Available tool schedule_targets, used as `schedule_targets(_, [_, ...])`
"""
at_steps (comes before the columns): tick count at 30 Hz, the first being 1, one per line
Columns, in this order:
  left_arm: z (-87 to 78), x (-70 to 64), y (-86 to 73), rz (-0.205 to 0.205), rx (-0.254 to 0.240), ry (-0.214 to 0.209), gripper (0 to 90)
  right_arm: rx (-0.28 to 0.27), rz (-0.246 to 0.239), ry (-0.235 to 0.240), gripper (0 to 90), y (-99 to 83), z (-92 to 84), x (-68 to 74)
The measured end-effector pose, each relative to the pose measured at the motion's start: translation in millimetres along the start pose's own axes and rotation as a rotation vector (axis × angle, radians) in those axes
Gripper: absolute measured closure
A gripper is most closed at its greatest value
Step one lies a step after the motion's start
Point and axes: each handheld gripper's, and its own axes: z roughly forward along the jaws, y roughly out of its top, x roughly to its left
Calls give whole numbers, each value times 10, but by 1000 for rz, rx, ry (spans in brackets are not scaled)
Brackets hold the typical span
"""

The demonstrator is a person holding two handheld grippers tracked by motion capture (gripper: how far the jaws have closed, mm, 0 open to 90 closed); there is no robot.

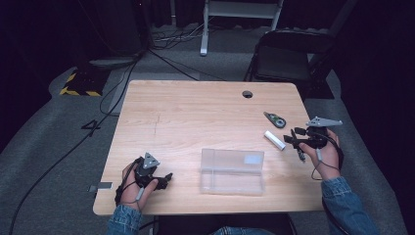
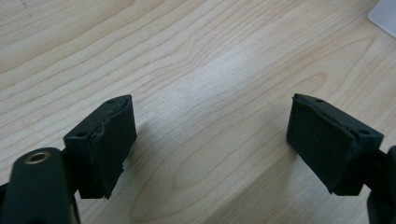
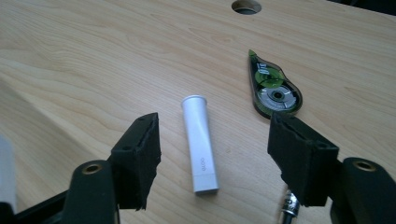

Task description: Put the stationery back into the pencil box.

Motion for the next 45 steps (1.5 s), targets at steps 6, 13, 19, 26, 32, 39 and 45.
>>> schedule_targets(6, [2, -3, -3, -18, 2, 8, 154, 47, -13, -7, 354, 37, 117, -68])
schedule_targets(13, [9, 5, 6, -12, 3, 9, 145, 78, 35, -37, 395, 92, 161, -172])
schedule_targets(19, [13, 7, 10, -10, 3, 12, 142, 134, 69, -80, 461, 86, 228, -291])
schedule_targets(26, [19, 8, 13, -8, -2, 14, 140, 203, 98, -113, 499, 58, 342, -415])
schedule_targets(32, [19, 8, 13, -9, -2, 14, 140, 274, 138, -131, 590, 15, 438, -486])
schedule_targets(39, [19, 7, 12, -9, -1, 13, 139, 351, 181, -151, 668, -28, 546, -545])
schedule_targets(45, [19, 6, 11, -12, -1, 12, 139, 383, 229, -147, 710, -58, 586, -555])
